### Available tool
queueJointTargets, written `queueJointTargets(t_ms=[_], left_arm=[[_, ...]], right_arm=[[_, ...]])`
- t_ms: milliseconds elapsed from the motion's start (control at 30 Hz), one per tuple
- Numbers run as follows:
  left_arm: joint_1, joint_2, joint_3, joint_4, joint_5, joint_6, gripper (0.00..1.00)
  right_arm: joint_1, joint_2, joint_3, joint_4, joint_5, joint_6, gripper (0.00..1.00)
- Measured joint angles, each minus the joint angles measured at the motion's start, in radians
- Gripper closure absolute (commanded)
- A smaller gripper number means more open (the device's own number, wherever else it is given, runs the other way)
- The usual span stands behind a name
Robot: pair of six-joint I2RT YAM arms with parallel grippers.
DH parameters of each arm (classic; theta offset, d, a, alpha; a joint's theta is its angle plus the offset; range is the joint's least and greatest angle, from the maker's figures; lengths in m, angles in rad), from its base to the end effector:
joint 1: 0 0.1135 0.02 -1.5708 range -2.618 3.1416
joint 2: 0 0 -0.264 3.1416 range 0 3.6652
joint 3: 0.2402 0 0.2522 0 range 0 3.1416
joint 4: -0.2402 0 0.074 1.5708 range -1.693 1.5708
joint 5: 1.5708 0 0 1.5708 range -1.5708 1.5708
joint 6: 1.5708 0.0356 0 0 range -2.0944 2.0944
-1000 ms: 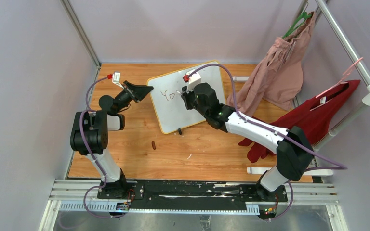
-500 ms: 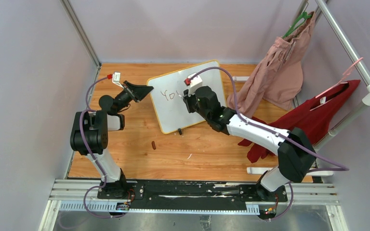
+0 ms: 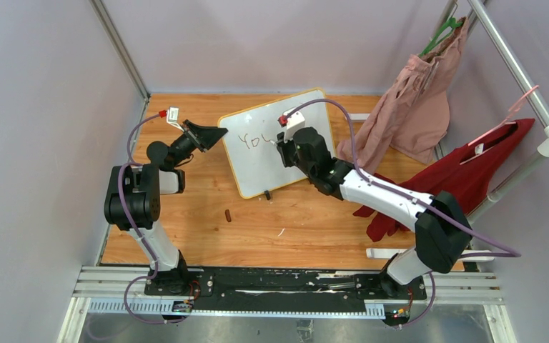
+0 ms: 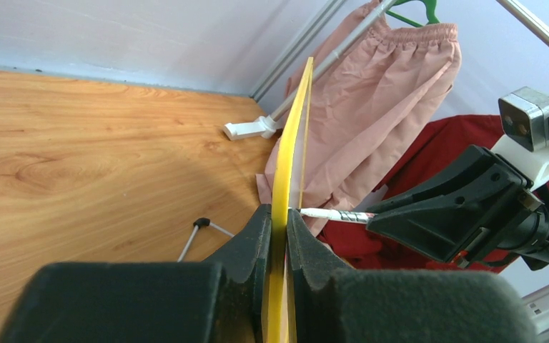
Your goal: Write a sentence on the whiteboard
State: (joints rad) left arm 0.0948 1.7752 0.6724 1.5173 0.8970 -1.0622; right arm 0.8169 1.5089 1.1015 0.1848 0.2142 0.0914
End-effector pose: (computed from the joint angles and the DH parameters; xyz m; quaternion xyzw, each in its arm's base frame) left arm 0.3269 0.0031 0.2192 0.0348 0.6109 -0.5607 0.5579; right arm 0.2509 0.2561 0.3110 -0.2133 0.7499 0.1972 0.5943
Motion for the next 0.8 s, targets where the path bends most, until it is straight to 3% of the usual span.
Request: queueJointTargets(t_ms=[800], left_arm=[[0.000, -0.002, 0.000, 0.000, 0.000, 0.000, 1.00]], right_arm=[[-0.016, 0.022, 0.070, -0.030, 0.006, -0.001, 1.00]])
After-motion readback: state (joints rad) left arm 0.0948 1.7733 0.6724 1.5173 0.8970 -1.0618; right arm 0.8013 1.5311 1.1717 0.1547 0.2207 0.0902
